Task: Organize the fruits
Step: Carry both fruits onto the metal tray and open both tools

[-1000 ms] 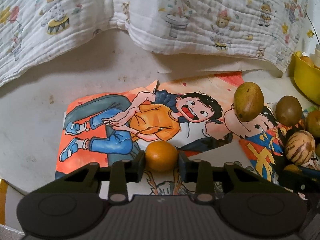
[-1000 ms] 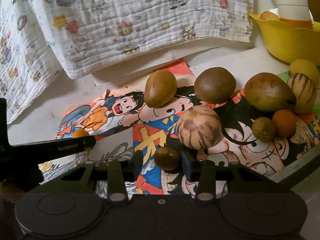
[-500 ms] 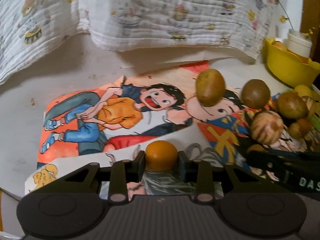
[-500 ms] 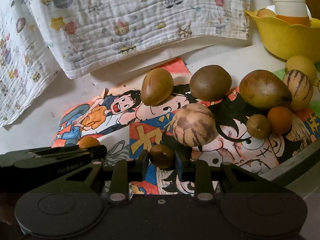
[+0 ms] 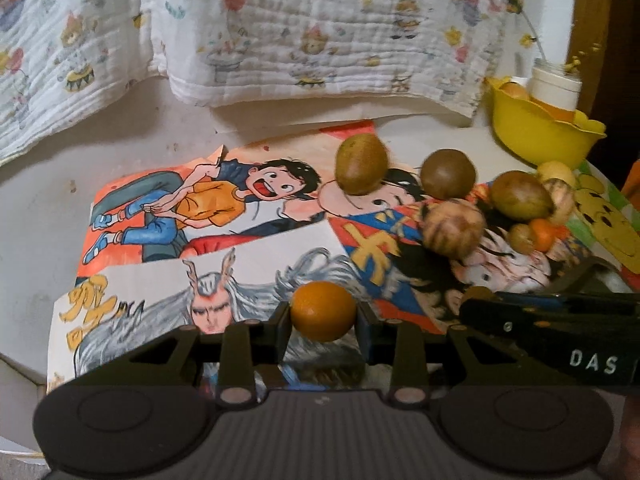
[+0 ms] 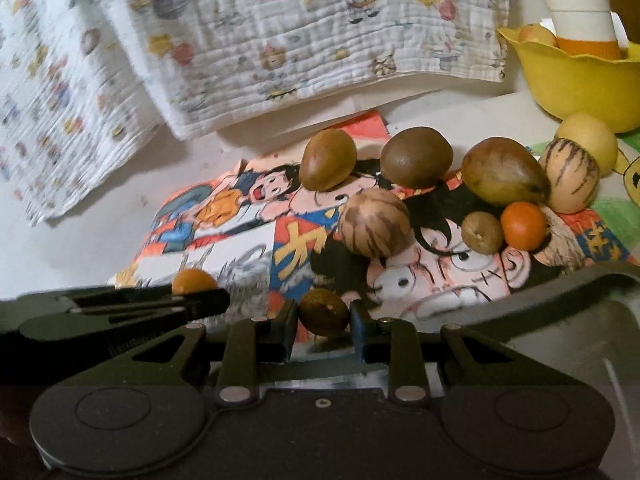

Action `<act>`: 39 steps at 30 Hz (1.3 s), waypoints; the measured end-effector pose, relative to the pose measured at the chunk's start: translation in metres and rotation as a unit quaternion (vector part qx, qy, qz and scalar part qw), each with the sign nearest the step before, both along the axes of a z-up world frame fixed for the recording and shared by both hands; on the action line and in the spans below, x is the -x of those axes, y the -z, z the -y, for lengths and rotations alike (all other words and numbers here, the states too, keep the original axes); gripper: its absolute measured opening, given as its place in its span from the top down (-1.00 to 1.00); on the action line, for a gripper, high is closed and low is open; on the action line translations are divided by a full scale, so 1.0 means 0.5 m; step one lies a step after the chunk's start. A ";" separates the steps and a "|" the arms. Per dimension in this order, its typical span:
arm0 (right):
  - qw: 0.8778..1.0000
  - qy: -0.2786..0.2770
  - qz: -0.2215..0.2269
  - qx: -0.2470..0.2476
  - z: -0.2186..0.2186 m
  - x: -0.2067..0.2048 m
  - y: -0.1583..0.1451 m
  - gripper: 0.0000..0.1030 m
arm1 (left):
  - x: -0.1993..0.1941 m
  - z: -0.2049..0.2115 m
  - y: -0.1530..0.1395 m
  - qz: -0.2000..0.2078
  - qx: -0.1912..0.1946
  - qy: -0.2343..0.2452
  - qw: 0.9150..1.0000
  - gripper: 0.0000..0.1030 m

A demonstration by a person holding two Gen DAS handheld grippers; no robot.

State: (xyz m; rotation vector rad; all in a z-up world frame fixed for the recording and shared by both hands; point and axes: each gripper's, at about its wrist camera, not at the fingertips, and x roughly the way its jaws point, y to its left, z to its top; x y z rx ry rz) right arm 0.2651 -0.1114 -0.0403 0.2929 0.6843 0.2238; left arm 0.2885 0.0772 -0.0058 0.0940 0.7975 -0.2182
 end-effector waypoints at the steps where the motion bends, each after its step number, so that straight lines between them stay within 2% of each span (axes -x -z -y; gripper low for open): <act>1: 1.000 -0.005 0.002 0.005 0.002 0.011 -0.003 0.41 | 0.013 0.002 -0.004 0.001 0.001 -0.001 1.000 0.28; 14: 0.996 -0.079 0.025 0.022 0.045 0.163 -0.009 0.41 | 0.176 0.024 -0.028 0.003 0.020 -0.019 1.000 0.28; 23: 0.986 -0.151 0.036 0.052 0.041 0.261 -0.002 0.41 | 0.283 0.044 -0.028 0.011 0.017 -0.007 1.000 0.28; 27: 0.986 -0.160 0.025 0.042 0.055 0.291 0.009 0.41 | 0.317 0.053 -0.017 0.013 0.022 -0.009 1.000 0.27; 39: 0.983 -0.162 0.038 0.082 0.068 0.330 0.022 0.41 | 0.367 0.085 -0.005 0.021 0.008 0.003 1.000 0.27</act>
